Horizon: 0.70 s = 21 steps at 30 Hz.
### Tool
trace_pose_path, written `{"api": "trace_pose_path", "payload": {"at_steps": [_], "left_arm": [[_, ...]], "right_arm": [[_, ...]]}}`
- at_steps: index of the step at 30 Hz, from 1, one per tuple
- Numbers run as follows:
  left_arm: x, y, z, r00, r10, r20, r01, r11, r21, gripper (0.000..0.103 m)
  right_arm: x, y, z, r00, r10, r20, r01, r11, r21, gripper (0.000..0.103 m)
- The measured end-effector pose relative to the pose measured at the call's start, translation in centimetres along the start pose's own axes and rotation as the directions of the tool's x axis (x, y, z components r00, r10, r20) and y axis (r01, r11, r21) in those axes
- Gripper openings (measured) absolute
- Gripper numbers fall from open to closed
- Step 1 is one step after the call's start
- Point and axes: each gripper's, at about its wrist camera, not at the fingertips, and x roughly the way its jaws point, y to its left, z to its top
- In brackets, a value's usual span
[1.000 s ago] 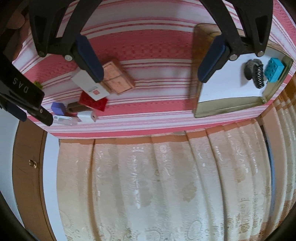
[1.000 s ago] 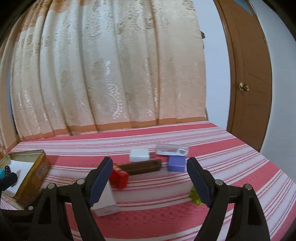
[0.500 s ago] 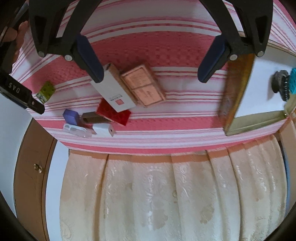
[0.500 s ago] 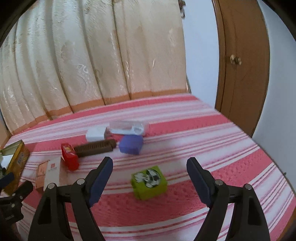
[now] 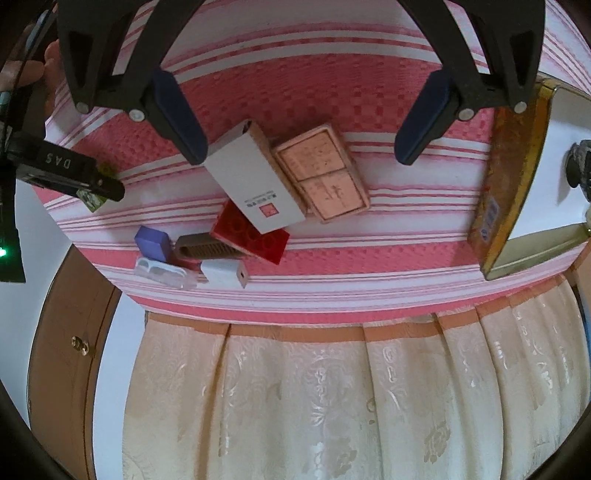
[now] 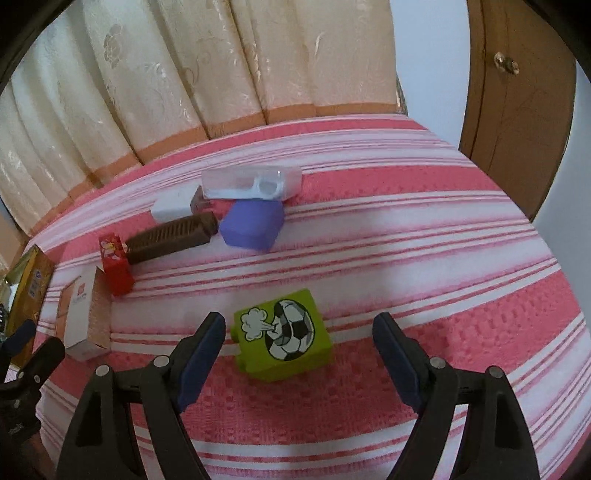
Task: Organize rigid objects
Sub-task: 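Move the right gripper to the green soccer-print block and grasp it, then grasp the white logo box with the left gripper while the right gripper holds the green block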
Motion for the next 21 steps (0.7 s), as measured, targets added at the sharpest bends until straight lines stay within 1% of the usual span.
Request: {"api": "trace_pose_path", "payload": {"at_steps": [3, 5, 7, 8, 10, 11, 13, 15, 18, 20, 21], "left_arm": [[0.4, -0.1, 0.1, 1.0, -0.008, -0.012, 0.008, 1.0, -0.01, 0.103], [0.6, -0.1, 0.1, 1.0, -0.016, -0.019, 0.016, 1.0, -0.017, 0.103], [0.7, -0.1, 0.2, 1.0, -0.022, -0.021, 0.022, 0.999, -0.028, 0.103], [0.8, -0.1, 0.3, 1.0, -0.025, -0.016, 0.025, 0.999, -0.033, 0.103], [0.9, -0.3, 0.5, 0.999, -0.032, -0.005, 0.032, 0.999, -0.037, 0.103], [1.0, -0.7, 0.8, 0.999, -0.036, 0.006, 0.036, 0.999, -0.03, 0.103], [1.1, -1.6, 1.1, 0.999, -0.04, 0.021, 0.04, 0.999, -0.008, 0.103], [1.5, -2.7, 1.5, 0.999, -0.036, 0.024, 0.036, 0.999, 0.017, 0.102], [2.6, -3.5, 2.0, 0.999, -0.039, -0.002, 0.039, 0.999, 0.012, 0.101], [3.5, -3.6, 2.2, 0.999, -0.022, -0.039, 0.022, 1.0, -0.011, 0.093], [3.9, -3.7, 2.2, 0.999, -0.009, -0.052, 0.008, 1.0, -0.02, 0.093]], "right_arm": [[0.3, 0.7, 0.1, 1.0, -0.018, -0.018, 0.017, 0.999, -0.045, 0.081], [0.3, 1.5, 0.1, 0.998, -0.058, -0.019, 0.056, 0.994, -0.09, 0.064], [0.1, 1.9, 0.1, 0.999, -0.037, -0.012, 0.036, 0.992, -0.119, 0.052], [0.0, 2.1, 0.1, 0.999, -0.032, -0.009, 0.031, 0.991, -0.133, 0.049], [-0.1, 2.2, 0.1, 0.999, -0.033, -0.007, 0.032, 0.989, -0.143, 0.049], [-0.1, 2.1, 0.1, 1.0, -0.021, -0.009, 0.02, 0.99, -0.139, 0.049], [-0.2, 1.6, 0.1, 1.0, 0.005, -0.008, -0.006, 0.992, -0.126, 0.049], [-0.3, 1.2, 0.1, 1.0, 0.008, 0.0, -0.008, 0.995, -0.097, 0.049], [-0.4, 0.6, 0.1, 1.0, 0.016, 0.015, -0.015, 0.998, -0.057, 0.049], [-0.5, 0.3, 0.1, 1.0, 0.019, 0.024, -0.019, 0.999, -0.037, 0.049], [-0.5, 0.3, 0.1, 0.999, 0.022, 0.026, -0.022, 0.999, -0.03, 0.049]]}}
